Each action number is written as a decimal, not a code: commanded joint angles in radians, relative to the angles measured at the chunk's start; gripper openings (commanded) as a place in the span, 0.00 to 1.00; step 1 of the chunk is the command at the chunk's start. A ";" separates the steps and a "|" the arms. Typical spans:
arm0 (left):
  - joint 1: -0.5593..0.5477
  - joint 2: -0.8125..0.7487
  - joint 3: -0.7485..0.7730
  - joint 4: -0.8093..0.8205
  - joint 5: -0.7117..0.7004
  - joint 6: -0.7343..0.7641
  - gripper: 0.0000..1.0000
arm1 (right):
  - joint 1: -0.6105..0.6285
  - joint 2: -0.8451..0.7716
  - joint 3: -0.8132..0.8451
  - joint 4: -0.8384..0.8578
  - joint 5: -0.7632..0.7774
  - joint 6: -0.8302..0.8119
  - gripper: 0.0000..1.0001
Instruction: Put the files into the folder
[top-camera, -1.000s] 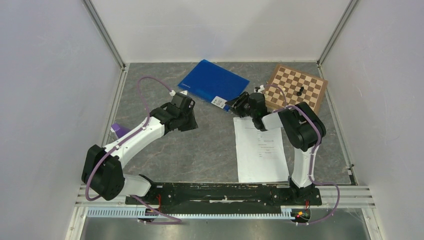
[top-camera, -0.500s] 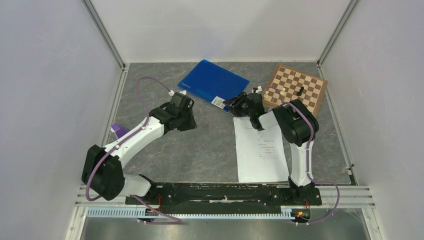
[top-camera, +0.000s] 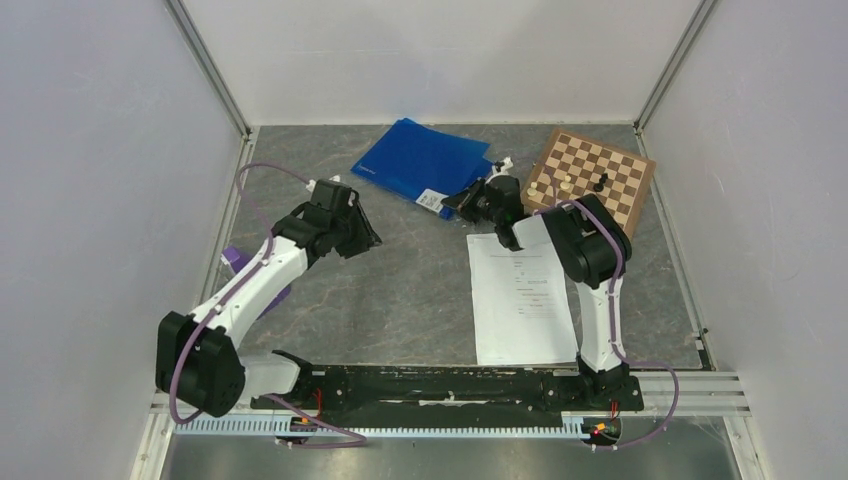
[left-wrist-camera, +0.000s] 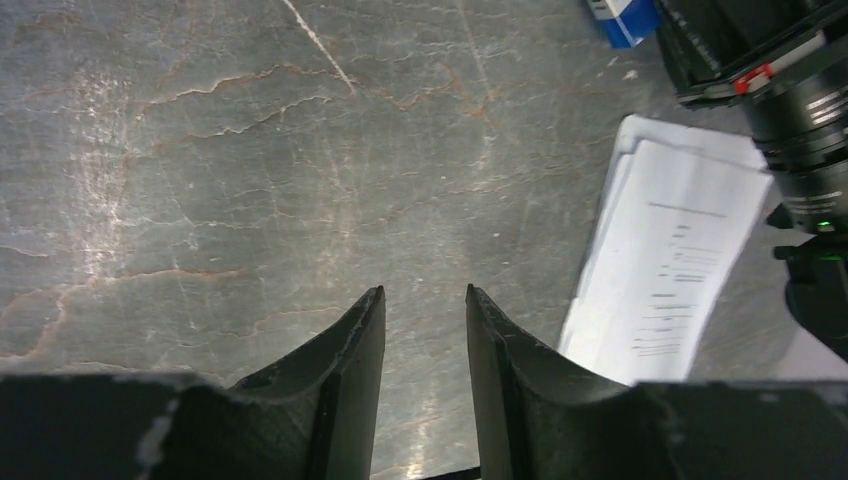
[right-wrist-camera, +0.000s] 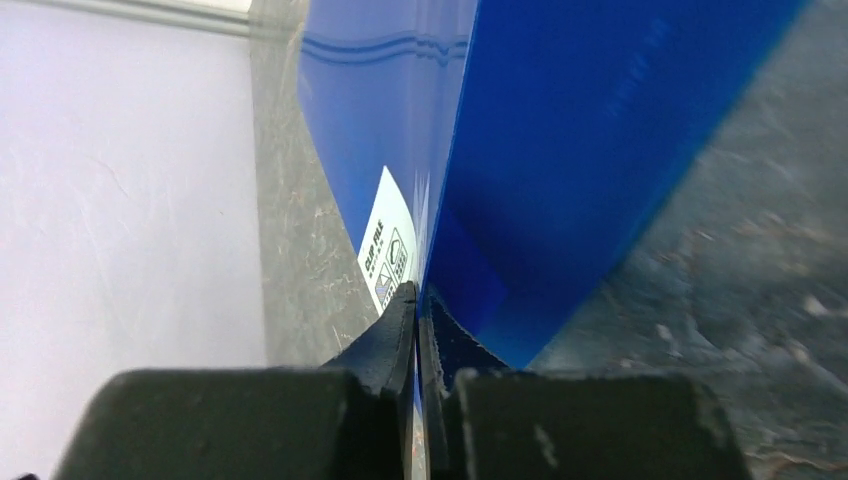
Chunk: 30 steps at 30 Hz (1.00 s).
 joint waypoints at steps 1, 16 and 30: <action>0.025 -0.085 0.051 0.007 0.053 -0.101 0.45 | 0.014 -0.132 0.106 -0.104 -0.015 -0.286 0.00; 0.160 -0.181 0.392 -0.110 0.141 -0.254 0.75 | 0.323 -0.603 0.063 -0.520 0.367 -1.079 0.00; 0.237 -0.322 0.222 -0.149 0.057 -0.281 0.78 | 0.718 -0.689 -0.142 -0.580 0.833 -1.287 0.00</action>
